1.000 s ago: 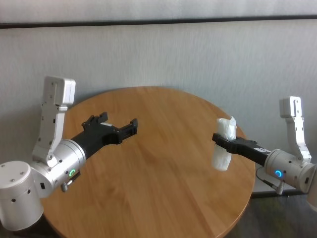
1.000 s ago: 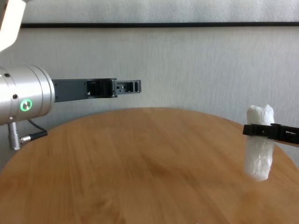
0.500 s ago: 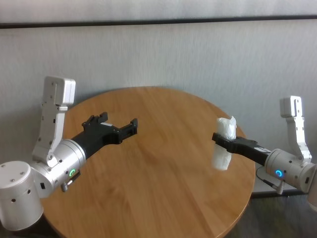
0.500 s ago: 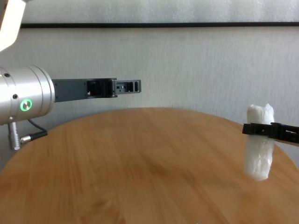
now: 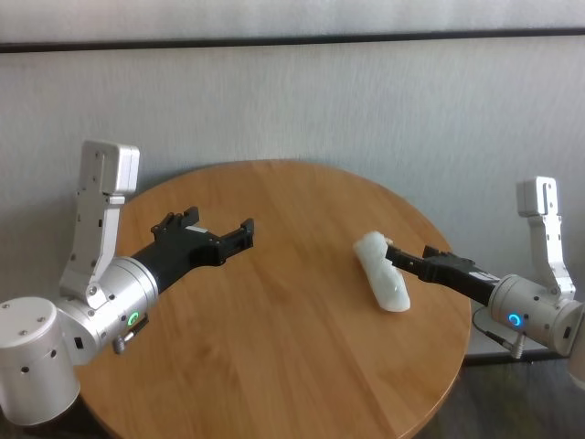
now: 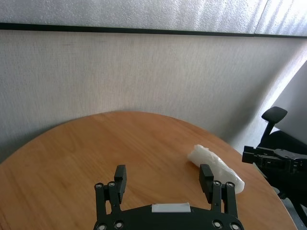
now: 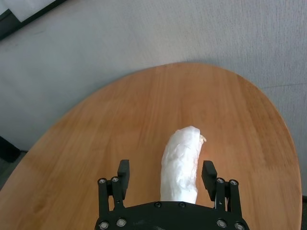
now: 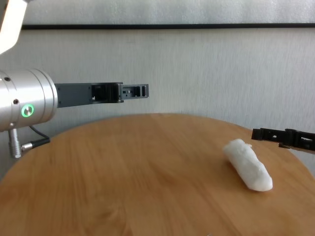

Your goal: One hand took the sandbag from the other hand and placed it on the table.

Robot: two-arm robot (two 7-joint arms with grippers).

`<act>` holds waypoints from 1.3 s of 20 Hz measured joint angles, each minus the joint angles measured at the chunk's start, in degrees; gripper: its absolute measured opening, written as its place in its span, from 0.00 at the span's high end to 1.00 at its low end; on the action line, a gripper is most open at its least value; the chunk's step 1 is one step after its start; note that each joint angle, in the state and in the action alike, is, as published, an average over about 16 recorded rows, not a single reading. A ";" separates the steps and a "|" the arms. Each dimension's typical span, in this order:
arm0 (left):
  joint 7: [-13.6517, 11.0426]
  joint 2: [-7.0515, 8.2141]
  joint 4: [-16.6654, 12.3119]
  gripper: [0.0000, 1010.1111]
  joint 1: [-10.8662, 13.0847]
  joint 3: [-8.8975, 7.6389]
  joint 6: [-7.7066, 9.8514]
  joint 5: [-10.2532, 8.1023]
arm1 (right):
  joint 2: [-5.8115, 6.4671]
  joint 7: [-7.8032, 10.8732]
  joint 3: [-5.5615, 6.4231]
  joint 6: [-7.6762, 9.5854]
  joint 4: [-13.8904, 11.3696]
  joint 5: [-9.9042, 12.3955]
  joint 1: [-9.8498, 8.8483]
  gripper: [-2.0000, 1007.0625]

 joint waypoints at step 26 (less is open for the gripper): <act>0.00 0.00 0.00 0.01 0.00 0.00 0.01 0.00 | -0.63 4.32 0.59 -6.01 -3.23 -4.77 -0.32 0.01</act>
